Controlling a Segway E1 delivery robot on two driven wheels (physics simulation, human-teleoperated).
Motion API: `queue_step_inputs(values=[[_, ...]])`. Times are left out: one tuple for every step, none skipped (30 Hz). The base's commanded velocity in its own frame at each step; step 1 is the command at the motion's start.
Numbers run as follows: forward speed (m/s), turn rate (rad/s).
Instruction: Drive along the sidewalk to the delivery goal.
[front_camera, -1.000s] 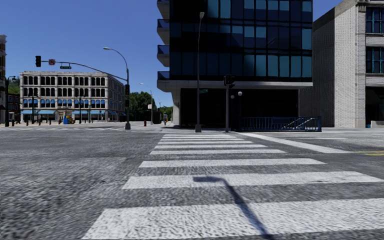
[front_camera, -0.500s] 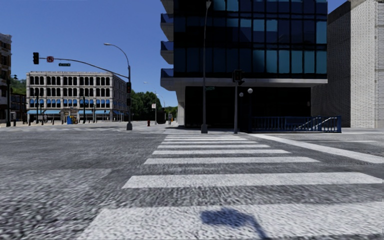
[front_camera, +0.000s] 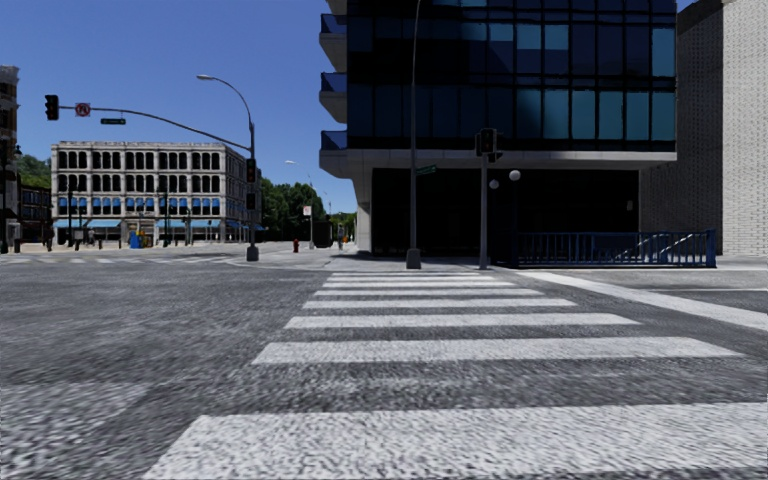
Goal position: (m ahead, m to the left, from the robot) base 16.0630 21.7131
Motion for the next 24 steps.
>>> queue_step_inputs(values=[[2.0,0.0],[2.0,0.0],[2.0,0.0],[2.0,0.0],[2.0,0.0],[2.0,0.0],[2.0,0.0],[2.0,0.0],[2.0,0.0],[2.0,0.0],[2.0,0.0],[2.0,0.0],[2.0,0.0],[2.0,0.0],[2.0,0.0],[2.0,0.0],[2.0,0.01],[2.0,0.09],[2.0,0.09],[2.0,0.11],[2.0,0.12],[2.0,0.13],[2.0,0.13],[2.0,0.14]])
